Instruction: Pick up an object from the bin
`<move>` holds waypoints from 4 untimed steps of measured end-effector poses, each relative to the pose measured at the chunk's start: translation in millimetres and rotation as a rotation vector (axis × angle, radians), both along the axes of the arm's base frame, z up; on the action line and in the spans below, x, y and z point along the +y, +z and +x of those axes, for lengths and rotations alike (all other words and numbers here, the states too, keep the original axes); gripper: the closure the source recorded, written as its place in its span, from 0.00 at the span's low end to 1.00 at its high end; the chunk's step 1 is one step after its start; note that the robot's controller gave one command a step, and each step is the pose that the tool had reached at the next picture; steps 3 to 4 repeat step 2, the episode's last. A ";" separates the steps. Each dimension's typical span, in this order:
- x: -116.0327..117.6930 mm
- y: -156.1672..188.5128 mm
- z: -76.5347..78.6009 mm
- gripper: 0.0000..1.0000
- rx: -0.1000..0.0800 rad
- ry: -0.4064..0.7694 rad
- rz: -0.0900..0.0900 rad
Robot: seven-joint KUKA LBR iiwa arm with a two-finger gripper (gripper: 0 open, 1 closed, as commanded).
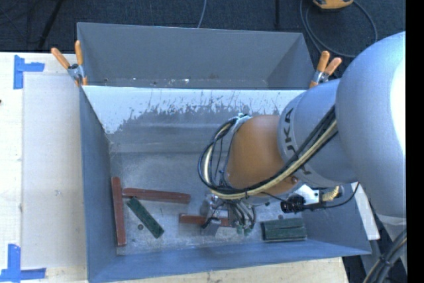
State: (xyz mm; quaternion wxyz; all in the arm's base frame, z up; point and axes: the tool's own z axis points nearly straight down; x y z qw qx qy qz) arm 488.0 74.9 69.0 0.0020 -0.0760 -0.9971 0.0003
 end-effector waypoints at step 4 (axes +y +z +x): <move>7.6 156.4 22.4 1.00 -0.005 -0.019 0.000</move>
Offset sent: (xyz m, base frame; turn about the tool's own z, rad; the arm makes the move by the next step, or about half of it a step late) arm 0.0218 0.0075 0.1565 0.0224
